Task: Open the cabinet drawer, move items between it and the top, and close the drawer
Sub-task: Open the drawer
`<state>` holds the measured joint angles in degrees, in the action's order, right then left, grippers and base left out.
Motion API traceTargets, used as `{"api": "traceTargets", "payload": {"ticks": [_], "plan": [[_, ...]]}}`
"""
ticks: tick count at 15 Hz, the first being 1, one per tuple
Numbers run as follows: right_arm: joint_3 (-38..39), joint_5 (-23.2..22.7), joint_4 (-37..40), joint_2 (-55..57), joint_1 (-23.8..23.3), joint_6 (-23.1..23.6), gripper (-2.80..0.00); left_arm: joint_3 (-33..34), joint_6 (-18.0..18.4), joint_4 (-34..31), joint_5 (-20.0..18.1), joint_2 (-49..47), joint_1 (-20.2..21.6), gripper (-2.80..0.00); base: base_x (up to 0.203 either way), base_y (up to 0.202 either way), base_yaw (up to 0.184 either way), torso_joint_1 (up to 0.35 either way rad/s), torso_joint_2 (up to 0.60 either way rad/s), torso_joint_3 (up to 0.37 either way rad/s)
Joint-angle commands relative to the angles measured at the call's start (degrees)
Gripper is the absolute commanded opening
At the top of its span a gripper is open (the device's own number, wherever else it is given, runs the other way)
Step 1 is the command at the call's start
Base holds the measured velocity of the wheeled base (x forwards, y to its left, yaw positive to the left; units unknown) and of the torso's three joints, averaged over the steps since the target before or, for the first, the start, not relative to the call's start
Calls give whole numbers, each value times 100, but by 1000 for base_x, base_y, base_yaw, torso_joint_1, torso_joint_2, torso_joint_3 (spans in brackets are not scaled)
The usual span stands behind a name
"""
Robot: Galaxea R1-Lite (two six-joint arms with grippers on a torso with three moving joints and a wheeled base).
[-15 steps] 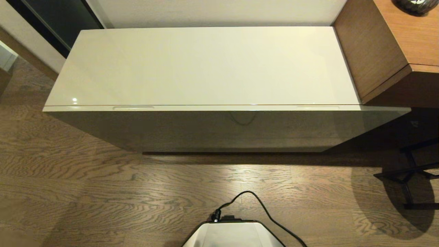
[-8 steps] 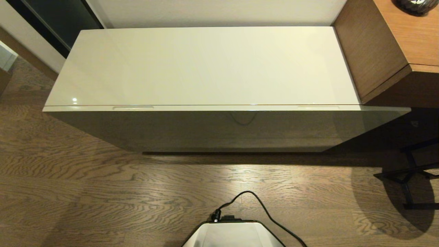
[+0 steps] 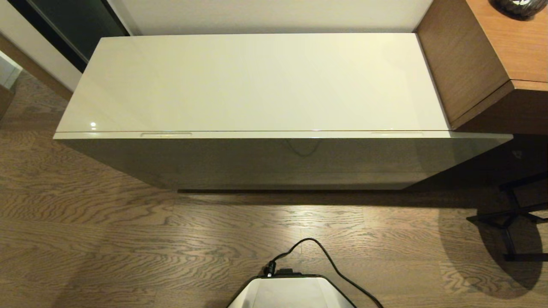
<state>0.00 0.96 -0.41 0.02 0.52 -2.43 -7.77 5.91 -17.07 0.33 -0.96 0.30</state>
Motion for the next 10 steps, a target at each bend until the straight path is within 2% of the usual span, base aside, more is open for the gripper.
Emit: {"api": "traceTargets", "payload": {"ticks": [1,5,10], "plan": [[9,0,-11,-143,0,-4,-280,-640,134,18,65,-441,13,-280,0,0,0,0,0,0],[9,0,-2,-143,0,-4,-280,-2285,-146,19,85,-3153,138,-280,0,0,0,0,0,0],[9,0,-2,-143,6,-4,-280,-4413,-283,25,-164,-6380,50,-280,0,0,0,0,0,0]]}}
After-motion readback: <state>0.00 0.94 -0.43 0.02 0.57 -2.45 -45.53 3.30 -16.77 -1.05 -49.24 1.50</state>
